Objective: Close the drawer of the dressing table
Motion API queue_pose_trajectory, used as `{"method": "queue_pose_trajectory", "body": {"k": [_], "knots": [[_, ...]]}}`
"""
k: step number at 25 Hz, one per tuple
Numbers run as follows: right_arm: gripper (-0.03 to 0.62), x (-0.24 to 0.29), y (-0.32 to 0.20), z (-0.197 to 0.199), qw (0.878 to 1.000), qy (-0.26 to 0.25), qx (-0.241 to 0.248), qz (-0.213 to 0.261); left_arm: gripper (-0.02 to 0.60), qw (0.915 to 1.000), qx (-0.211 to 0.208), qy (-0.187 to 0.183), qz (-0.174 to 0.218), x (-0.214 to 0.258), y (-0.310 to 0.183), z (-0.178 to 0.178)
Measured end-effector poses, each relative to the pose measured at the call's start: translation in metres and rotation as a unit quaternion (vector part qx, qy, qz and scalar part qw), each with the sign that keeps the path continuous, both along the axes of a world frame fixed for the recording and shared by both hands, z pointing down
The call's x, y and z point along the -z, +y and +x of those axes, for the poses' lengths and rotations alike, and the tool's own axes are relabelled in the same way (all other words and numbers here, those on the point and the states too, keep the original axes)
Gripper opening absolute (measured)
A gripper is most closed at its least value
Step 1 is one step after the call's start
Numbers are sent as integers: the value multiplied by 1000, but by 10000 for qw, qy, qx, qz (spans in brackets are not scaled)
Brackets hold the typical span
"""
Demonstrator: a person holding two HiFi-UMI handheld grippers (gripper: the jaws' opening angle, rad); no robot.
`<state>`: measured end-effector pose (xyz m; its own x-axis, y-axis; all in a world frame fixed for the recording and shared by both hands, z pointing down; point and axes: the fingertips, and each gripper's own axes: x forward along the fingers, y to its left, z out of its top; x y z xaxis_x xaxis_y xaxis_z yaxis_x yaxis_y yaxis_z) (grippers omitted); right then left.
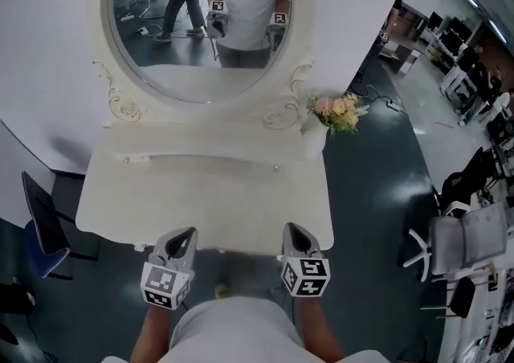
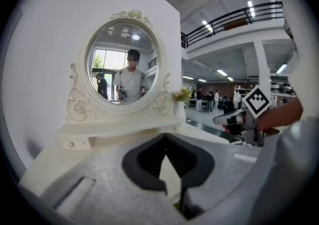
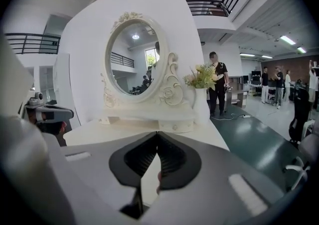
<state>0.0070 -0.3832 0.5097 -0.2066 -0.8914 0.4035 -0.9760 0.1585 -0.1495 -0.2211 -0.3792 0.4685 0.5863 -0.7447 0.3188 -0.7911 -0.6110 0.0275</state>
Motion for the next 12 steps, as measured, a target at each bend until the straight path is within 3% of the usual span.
{"method": "queue_pose_trajectory", "body": {"k": [12], "knots": [[2,53,31,14,9984,201,-90,524,-2,9977,457,182,463,39,17,-33]]}}
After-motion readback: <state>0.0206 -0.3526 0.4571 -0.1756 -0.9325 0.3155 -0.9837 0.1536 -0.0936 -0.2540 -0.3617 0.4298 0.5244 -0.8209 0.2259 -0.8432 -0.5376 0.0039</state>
